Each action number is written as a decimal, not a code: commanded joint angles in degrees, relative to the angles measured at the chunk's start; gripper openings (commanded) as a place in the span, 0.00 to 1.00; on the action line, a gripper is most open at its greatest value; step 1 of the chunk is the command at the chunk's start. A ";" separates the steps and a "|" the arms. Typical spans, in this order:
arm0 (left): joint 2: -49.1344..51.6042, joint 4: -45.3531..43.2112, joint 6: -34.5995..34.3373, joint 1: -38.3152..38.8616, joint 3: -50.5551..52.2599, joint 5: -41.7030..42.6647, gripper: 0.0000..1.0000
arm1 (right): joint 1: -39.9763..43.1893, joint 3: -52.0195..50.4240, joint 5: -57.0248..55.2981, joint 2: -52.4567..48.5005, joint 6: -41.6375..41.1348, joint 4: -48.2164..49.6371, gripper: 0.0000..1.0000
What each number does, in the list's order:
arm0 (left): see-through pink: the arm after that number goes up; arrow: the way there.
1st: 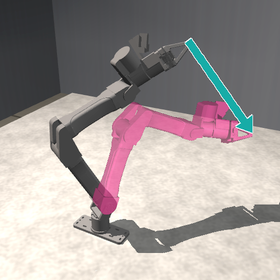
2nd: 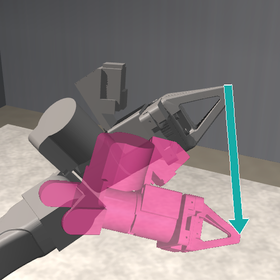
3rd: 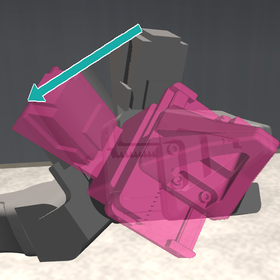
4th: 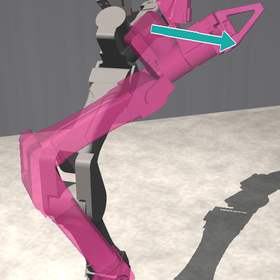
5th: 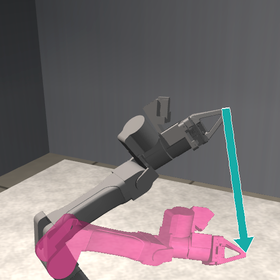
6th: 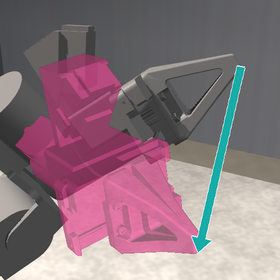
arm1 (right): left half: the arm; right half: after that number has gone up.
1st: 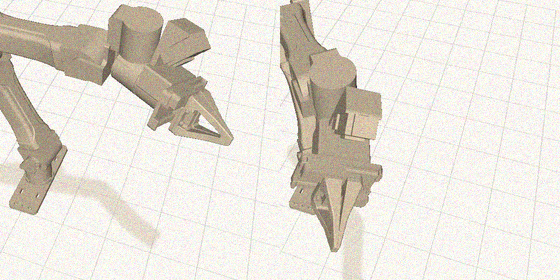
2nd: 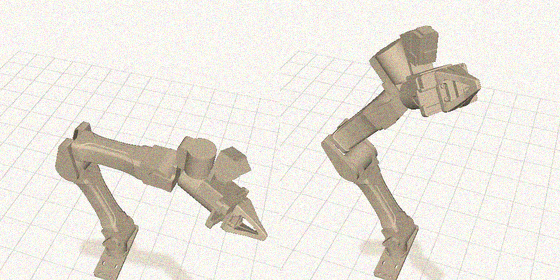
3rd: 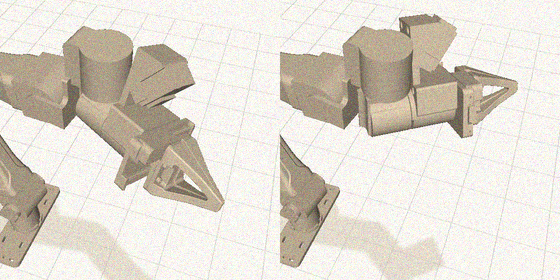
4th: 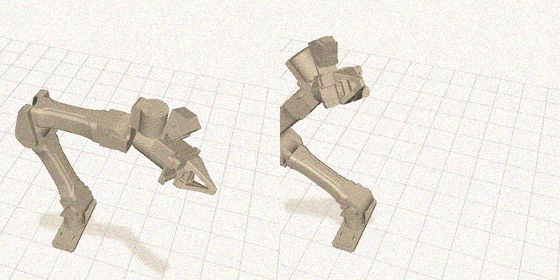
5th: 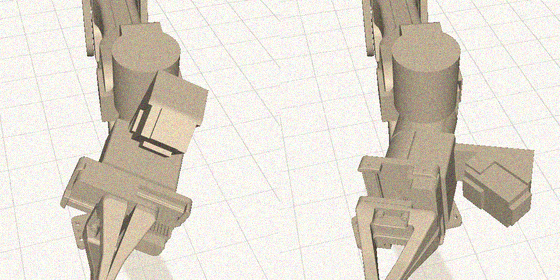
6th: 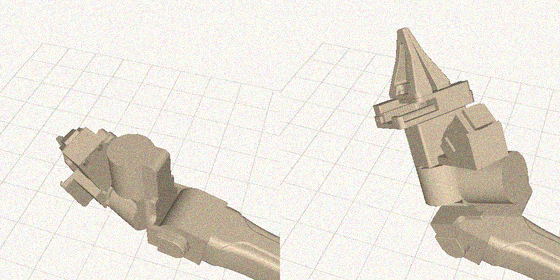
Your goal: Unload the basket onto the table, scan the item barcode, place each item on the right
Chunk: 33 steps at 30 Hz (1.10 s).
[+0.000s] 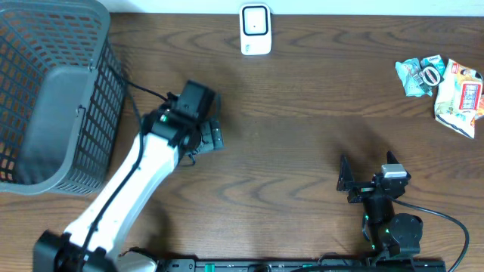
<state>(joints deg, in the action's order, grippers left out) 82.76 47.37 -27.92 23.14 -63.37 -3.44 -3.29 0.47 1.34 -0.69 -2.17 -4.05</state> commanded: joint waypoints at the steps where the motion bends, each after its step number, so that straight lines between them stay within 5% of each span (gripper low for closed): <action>1: -5.44 -5.38 9.68 0.09 6.34 5.46 0.98 | 0.35 -0.17 -0.79 0.37 0.09 -0.24 0.99; 9: -21.18 -19.28 15.52 -0.11 20.28 10.34 0.98 | 0.35 -0.17 -0.79 0.35 0.09 -0.24 0.99; 20: -39.08 -9.27 13.40 -9.38 25.62 10.58 0.98 | 0.35 -0.17 -0.79 0.35 0.09 -0.26 0.99; 33: -54.16 -12.98 14.97 -19.98 36.13 18.18 0.97 | 0.35 -0.17 -0.79 0.35 0.09 -0.26 0.99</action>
<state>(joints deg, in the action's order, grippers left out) 31.05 35.83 -14.66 4.69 -30.17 10.09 -3.29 0.47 1.23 -0.69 -2.15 -4.08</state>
